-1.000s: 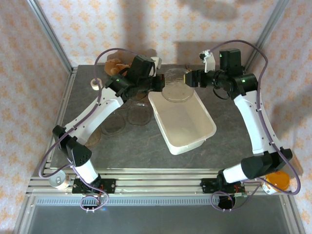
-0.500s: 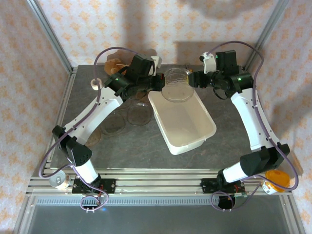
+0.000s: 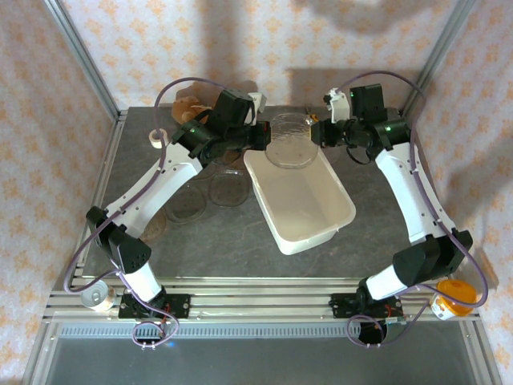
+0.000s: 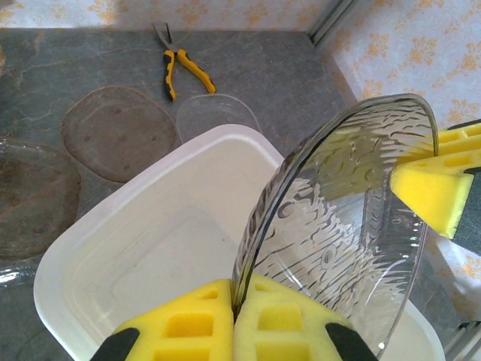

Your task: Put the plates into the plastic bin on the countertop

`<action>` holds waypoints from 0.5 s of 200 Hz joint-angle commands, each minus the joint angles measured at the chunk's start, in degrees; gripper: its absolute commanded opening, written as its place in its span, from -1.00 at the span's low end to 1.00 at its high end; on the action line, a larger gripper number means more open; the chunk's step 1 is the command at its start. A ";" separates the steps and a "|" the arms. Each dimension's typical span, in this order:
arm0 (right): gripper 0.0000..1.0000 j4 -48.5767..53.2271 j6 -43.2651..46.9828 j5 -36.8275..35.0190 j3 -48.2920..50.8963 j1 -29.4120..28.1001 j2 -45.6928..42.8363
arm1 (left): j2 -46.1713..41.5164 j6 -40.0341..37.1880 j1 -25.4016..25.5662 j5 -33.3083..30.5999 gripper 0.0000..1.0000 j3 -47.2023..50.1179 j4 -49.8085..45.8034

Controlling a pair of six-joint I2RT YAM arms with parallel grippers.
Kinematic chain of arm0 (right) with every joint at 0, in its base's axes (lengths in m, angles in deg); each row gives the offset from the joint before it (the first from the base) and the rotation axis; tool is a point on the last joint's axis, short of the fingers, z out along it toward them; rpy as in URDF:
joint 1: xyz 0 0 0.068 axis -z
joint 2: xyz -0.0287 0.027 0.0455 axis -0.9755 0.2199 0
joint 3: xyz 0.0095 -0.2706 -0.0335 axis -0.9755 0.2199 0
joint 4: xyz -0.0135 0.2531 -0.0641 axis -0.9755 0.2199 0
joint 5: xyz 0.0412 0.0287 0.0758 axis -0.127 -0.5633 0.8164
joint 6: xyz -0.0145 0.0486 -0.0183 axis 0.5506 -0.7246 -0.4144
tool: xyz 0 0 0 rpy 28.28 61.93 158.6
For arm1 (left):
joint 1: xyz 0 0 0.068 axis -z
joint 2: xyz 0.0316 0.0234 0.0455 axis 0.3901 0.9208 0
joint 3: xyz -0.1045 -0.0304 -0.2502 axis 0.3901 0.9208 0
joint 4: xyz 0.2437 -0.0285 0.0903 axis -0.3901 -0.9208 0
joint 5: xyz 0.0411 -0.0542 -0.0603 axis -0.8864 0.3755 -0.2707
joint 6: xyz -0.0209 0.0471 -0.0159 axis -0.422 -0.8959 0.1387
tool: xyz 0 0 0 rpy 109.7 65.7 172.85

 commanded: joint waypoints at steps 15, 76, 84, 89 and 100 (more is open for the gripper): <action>-0.83 -0.76 -0.53 -0.31 1.03 -0.06 -0.46 | -0.23 -1.10 0.36 -0.79 -0.85 -0.36 -0.53; -0.97 4.00 2.43 -0.99 -0.15 0.21 0.65 | -3.25 -2.97 -0.30 -5.93 -0.12 2.05 -1.42; -0.97 4.83 3.43 -0.94 -0.19 0.43 0.90 | -3.70 -2.88 -0.64 -6.58 -0.06 2.62 -1.48; -0.98 5.48 4.11 -1.01 -0.30 0.58 1.09 | -3.90 -2.79 -0.95 -6.96 -0.04 2.90 -1.61; -0.99 7.49 6.10 -1.42 -0.50 0.81 1.51 | -4.49 -2.29 -1.91 -7.44 -0.02 3.69 -1.79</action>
